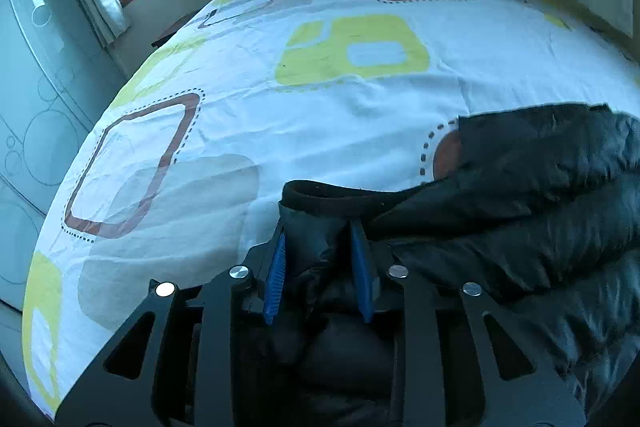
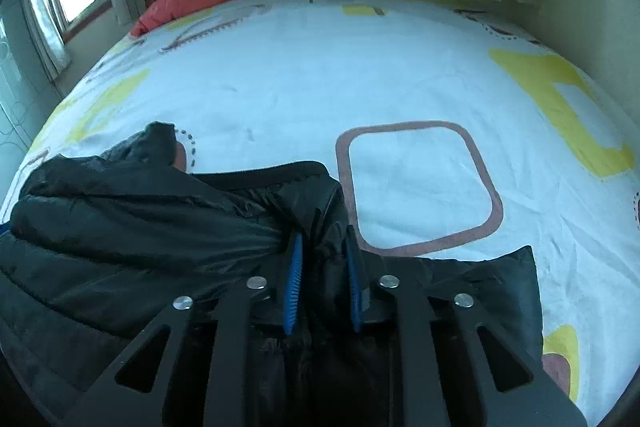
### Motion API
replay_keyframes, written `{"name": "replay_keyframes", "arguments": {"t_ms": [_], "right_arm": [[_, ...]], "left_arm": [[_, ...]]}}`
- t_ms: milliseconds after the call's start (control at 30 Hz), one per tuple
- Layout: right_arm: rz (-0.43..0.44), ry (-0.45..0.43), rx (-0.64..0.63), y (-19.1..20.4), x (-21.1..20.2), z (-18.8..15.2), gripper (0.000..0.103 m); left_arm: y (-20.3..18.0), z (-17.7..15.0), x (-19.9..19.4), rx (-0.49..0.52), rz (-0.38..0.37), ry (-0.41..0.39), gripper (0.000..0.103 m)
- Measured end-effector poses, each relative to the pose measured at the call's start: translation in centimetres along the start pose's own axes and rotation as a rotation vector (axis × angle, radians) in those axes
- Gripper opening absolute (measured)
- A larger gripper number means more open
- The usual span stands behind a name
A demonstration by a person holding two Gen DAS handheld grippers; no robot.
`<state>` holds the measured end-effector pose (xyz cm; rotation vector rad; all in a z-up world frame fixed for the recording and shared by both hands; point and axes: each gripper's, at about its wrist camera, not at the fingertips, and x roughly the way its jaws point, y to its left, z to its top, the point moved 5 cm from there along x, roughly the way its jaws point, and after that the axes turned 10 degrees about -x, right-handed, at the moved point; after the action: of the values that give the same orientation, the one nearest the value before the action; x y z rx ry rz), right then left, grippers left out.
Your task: Fold large clothes
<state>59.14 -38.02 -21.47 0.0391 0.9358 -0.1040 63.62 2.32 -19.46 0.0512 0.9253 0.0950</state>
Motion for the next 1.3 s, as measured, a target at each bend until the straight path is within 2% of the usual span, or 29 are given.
{"name": "replay_keyframes", "arguments": {"t_ms": [33, 67, 100, 133, 200, 267, 367, 467, 567, 667, 767, 800, 867, 1000, 1100, 1133, 1167, 1200, 1233, 1267, 1300], "right_arm": [[0.005, -0.006, 0.002, -0.2, -0.4, -0.2, 0.027], [0.005, -0.014, 0.011, -0.4, -1.1, -0.1, 0.03], [0.014, -0.036, 0.033, -0.9, -2.2, -0.3, 0.041], [0.028, -0.059, 0.054, -1.3, -3.0, -0.4, 0.054], [0.06, -0.108, 0.115, -2.5, -5.6, -1.3, 0.064], [0.104, -0.123, 0.178, -3.7, -7.8, -2.8, 0.064], [0.16, -0.122, 0.267, -5.5, -10.7, -6.0, 0.064], [0.19, -0.138, 0.346, -6.8, -13.5, -9.4, 0.064], [0.202, -0.151, 0.455, -7.8, -16.6, -15.0, 0.064], [0.192, -0.132, 0.538, -7.6, -17.7, -19.7, 0.064], [0.283, -0.094, 0.622, -6.3, -16.7, -22.8, 0.064], [0.319, -0.083, 0.636, -5.7, -16.2, -23.2, 0.064], [0.335, -0.098, 0.649, -4.8, -15.6, -23.2, 0.064], [0.342, -0.124, 0.667, -4.0, -14.2, -21.5, 0.068], [0.286, -0.15, 0.649, -3.6, -13.5, -20.2, 0.068], [0.278, -0.153, 0.649, -3.6, -13.3, -20.1, 0.061], [0.286, -0.15, 0.659, -3.5, -13.1, -20.0, 0.053], [0.31, -0.15, 0.674, -3.4, -12.9, -20.1, 0.042], [0.322, -0.154, 0.685, -3.5, -13.0, -20.3, 0.036], [0.336, -0.163, 0.686, -3.3, -13.2, -20.3, 0.033], [0.344, -0.173, 0.675, -3.2, -13.5, -20.2, 0.027]], "left_arm": [[0.4, 0.1, -0.4, -0.012, -0.013, 0.002, 0.039], [1.2, 0.2, -1.0, -0.036, -0.019, 0.001, 0.051], [1.8, 0.1, -1.5, -0.063, -0.026, -0.003, 0.059], [3.0, 0.0, -2.4, -0.114, -0.049, -0.007, 0.071], [5.4, 0.0, -4.4, -0.198, -0.117, -0.019, 0.073], [8.6, -0.8, -6.9, -0.291, -0.174, -0.041, 0.079], [12.4, -2.9, -9.3, -0.399, -0.223, -0.043, 0.079], [16.4, -7.1, -11.6, -0.562, -0.276, -0.031, 0.079], [19.0, -13.2, -13.8, -0.767, -0.368, -0.013, 0.084], [18.9, -17.9, -15.2, -0.825, -0.426, -0.003, 0.086], [17.7, -21.8, -15.9, -0.871, -0.492, 0.029, 0.087], [17.0, -22.8, -15.9, -0.886, -0.522, 0.044, 0.088], [15.8, -23.7, -15.3, -0.901, -0.543, 0.072, 0.089], [14.5, -22.6, -14.9, -0.903, -0.504, 0.028, 0.096], [13.8, -21.5, -13.7, -0.915, -0.488, 0.017, 0.096], [13.7, -21.5, -13.4, -0.93, -0.475, 0.013, 0.089], [13.7, -21.3, -13.1, -0.946, -0.435, 0.011, 0.073], [13.8, -21.3, -12.9, -0.952, -0.424, 0.011, 0.068], [13.7, -21.2, -12.9, -0.965, -0.441, -0.001, 0.053], [13.5, -21.3, -13.0, -0.971, -0.459, -0.002, 0.042], [13.6, -21.3, -13.2, -0.972, -0.463, -0.004, 0.039]]}}
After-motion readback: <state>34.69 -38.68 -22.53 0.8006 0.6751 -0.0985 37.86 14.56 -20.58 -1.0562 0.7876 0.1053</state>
